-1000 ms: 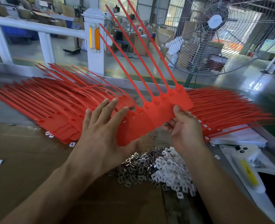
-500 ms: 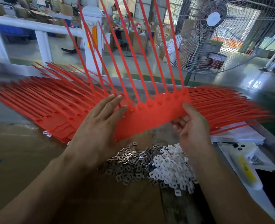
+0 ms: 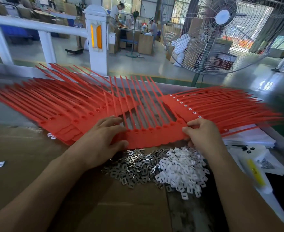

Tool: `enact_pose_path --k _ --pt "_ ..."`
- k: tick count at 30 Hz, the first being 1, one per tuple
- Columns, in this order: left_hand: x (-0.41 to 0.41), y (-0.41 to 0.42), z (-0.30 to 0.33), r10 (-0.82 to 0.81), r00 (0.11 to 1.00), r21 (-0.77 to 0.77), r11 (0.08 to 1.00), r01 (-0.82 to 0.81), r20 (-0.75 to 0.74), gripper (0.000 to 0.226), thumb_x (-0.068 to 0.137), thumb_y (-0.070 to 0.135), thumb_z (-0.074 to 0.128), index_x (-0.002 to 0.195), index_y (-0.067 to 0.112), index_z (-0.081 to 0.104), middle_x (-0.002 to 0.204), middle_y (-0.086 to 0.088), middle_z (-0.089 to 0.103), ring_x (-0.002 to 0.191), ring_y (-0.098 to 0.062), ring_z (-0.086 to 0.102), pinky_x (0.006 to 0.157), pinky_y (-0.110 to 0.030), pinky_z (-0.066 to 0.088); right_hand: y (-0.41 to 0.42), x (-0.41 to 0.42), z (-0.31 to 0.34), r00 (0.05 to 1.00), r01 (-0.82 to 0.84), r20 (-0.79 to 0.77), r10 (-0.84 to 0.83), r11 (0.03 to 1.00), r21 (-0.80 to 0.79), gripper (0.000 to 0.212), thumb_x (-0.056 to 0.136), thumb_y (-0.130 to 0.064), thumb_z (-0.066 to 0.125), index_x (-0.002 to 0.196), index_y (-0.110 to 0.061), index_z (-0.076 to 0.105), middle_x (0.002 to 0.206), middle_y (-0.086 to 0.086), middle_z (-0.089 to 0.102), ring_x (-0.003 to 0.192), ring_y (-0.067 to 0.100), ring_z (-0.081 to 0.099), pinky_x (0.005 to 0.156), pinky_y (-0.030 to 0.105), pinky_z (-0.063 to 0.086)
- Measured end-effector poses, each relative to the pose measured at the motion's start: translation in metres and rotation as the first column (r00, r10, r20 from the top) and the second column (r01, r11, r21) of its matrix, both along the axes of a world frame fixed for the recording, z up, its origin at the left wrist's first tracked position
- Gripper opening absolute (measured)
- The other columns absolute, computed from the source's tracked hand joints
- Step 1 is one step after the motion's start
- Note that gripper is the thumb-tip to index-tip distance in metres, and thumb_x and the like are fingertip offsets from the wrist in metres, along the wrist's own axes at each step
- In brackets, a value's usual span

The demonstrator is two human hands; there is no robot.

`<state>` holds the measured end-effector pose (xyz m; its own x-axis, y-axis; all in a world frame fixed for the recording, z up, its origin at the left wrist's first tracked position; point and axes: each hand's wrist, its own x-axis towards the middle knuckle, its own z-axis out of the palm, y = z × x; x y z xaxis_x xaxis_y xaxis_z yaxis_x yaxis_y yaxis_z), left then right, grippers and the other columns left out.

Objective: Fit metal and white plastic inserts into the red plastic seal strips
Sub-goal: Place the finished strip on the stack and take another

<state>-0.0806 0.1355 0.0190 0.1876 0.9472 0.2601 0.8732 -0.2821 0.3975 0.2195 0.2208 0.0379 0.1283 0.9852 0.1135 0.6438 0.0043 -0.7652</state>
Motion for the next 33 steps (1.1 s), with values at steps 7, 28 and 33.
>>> enact_pose_path --k 7,28,33 --pt "-0.003 -0.007 -0.001 0.026 1.0 -0.016 1.0 -0.025 0.009 0.044 0.096 0.042 0.062 0.14 0.04 0.055 0.154 0.015 0.039 0.144 -0.005 0.026 0.116 -0.026 0.021 -0.005 0.011 0.014 0.921 0.03 0.389 -0.004 0.998 -0.061 0.022 0.084 -0.036 0.078 0.067 -0.023 0.072 0.061 -0.006 0.069 0.064 0.017 0.066 0.063 0.032 0.051" --pt "0.001 -0.016 0.007 -0.046 0.997 0.027 0.999 0.044 0.067 0.035 0.094 0.025 0.068 0.129 0.028 0.067 0.132 0.016 0.059 0.123 -0.003 0.051 0.109 -0.022 0.038 -0.054 -0.064 0.009 0.502 -0.815 0.327 0.801 0.564 -0.133 0.013 0.088 -0.037 0.081 0.099 -0.032 0.079 0.099 -0.015 0.066 0.093 0.003 0.062 0.087 0.033 0.051" --pt "-0.002 -0.017 0.007 -0.006 0.981 0.104 0.994 -0.014 0.194 0.023 0.095 0.023 0.068 0.116 0.029 0.072 0.113 0.018 0.064 0.109 -0.001 0.058 0.098 -0.027 0.048 -0.054 -0.065 0.004 0.563 -0.801 0.278 0.778 0.597 -0.048 0.003 0.093 -0.031 0.076 0.09 -0.031 0.078 0.093 -0.017 0.07 0.092 0.003 0.066 0.084 0.025 0.052"
